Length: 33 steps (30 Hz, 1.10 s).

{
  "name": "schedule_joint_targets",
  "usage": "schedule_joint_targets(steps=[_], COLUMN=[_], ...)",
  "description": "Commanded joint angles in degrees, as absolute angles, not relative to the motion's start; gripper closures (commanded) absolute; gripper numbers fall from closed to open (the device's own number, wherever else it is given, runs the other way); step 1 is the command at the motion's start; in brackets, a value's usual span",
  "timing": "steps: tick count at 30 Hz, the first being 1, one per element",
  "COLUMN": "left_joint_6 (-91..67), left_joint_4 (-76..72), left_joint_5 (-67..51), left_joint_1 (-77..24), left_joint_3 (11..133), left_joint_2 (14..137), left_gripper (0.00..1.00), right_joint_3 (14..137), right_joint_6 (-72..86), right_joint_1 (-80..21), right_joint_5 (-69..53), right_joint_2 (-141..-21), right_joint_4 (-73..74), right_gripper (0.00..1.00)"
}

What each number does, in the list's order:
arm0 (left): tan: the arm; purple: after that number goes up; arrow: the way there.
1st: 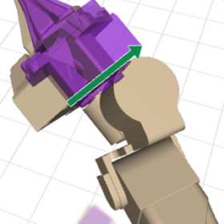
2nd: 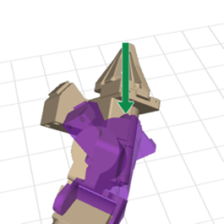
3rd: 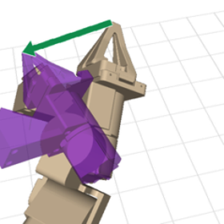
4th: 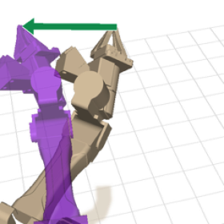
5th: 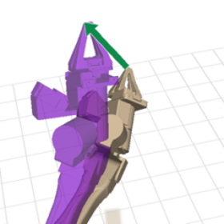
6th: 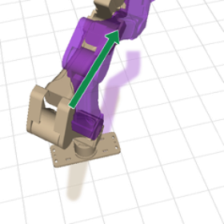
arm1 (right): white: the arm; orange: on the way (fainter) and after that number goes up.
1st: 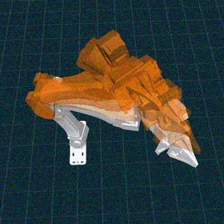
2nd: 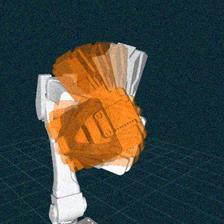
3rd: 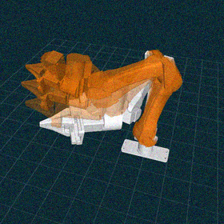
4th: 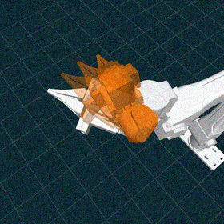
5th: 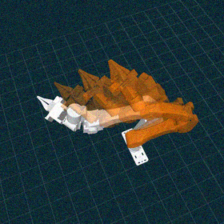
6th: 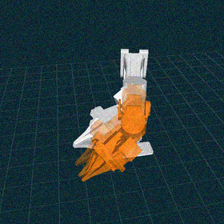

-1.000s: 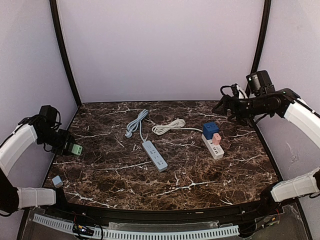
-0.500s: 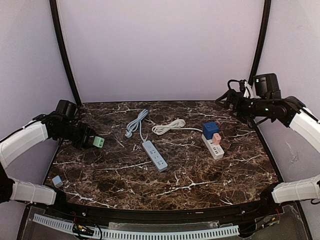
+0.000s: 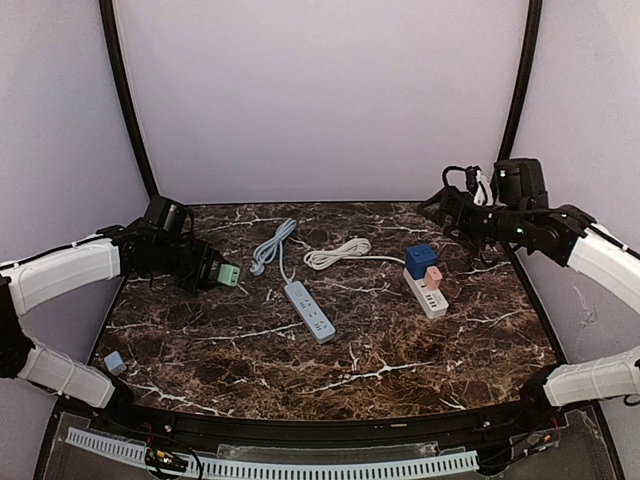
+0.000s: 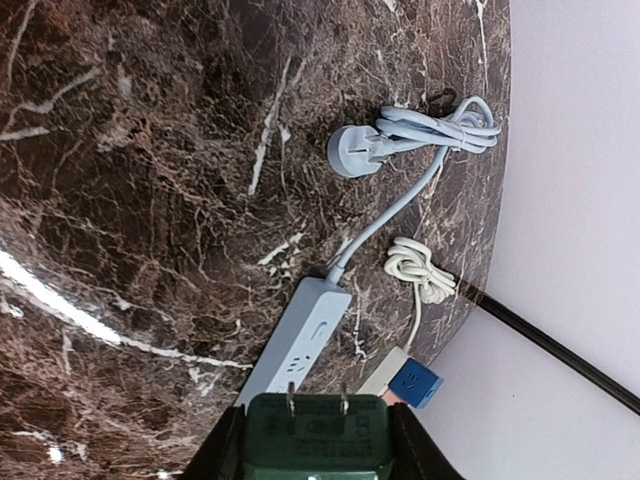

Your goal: Insert the plug

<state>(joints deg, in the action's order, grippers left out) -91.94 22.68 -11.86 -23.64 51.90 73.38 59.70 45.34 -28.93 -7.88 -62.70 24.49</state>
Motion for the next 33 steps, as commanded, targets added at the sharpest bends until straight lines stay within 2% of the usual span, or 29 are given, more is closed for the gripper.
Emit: schedule_joint_targets(steps=[1,8,16,28,33], left_joint_6=[-100.0,-101.9,-103.9,-107.0,-107.8], left_joint_4=[15.9,12.4,11.6,8.1,7.1], left_joint_5=[-7.1,-9.4,-10.1,-10.0,-10.0], left_joint_1=[-27.1,-29.6,-32.7,-38.7,-39.7], left_joint_3=[54.6,62.6,66.7,70.6,71.5], left_joint_2=[75.2,84.0,87.9,91.2,91.4], left_gripper=[0.99,0.99,0.99,0.99,0.99], right_joint_3=[59.4,61.5,66.7,69.0,69.7], right_joint_6=[50.3,53.0,47.2,44.1,45.0], right_joint_1=[-32.3,-40.3,-46.7,-52.3,-52.8], right_joint_5=[-5.9,-2.1,-1.0,-0.4,1.2], right_joint_2=[-62.7,-68.0,-76.5,-82.6,-84.3], right_joint_4=[18.7,15.5,11.5,6.8,7.0], right_gripper=[0.08,0.08,0.09,0.12,0.17])
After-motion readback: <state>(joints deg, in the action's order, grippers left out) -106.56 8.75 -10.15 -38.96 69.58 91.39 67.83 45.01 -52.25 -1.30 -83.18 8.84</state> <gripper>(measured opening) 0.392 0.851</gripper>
